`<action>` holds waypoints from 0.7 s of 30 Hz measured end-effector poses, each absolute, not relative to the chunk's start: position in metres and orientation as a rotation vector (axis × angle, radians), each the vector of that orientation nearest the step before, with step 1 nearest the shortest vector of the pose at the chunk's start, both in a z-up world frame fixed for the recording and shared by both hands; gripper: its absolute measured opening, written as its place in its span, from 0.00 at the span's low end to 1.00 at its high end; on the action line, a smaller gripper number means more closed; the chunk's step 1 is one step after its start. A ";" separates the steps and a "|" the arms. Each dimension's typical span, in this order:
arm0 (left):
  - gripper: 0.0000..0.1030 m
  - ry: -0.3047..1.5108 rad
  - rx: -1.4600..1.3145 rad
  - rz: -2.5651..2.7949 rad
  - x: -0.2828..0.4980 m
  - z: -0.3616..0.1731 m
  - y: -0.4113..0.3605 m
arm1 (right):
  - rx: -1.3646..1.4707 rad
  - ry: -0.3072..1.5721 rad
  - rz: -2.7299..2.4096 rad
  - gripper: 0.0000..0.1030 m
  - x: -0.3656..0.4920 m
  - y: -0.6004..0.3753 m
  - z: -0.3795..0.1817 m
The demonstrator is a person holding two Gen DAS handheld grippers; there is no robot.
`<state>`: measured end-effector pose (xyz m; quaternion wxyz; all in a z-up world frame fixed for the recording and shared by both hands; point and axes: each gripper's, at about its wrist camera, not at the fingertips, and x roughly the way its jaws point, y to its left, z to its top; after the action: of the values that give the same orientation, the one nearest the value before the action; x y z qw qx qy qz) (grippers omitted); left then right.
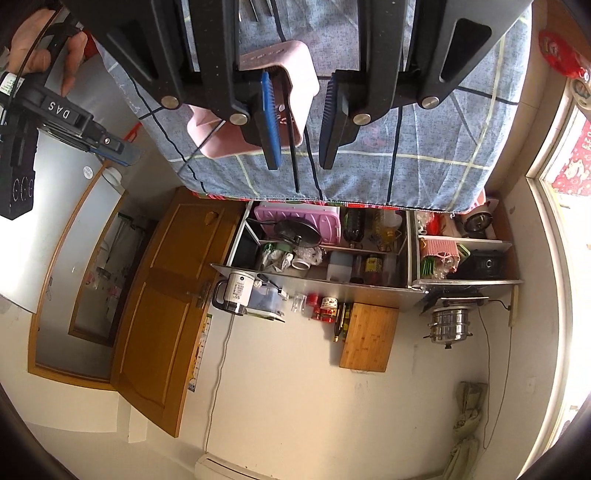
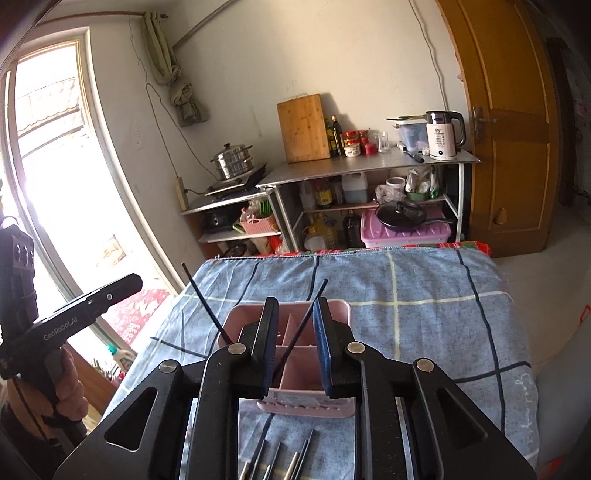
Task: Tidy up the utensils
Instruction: 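Lower both chopsticks into the pink basket and open both tools, then grasp a light wooden chopstick with the left tool while the right tool grasps a thin dark chopstick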
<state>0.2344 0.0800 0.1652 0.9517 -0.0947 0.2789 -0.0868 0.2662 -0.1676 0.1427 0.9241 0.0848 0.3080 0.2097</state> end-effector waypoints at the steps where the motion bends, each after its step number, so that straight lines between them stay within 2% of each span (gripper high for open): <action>1: 0.20 0.559 -0.193 -0.179 0.227 0.166 0.080 | 0.172 0.626 0.425 0.19 0.261 -0.170 0.144; 11: 0.20 0.529 -0.195 -0.192 0.148 0.146 0.068 | 0.178 0.616 0.415 0.19 0.190 -0.192 0.131; 21: 0.20 0.626 -0.174 -0.199 0.094 0.093 0.050 | 0.164 0.679 0.414 0.19 0.136 -0.204 0.097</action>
<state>0.0940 0.0498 0.0934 0.9428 -0.0852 0.3072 -0.0975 0.1359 -0.2036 0.0966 0.9188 0.0795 0.3301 0.2012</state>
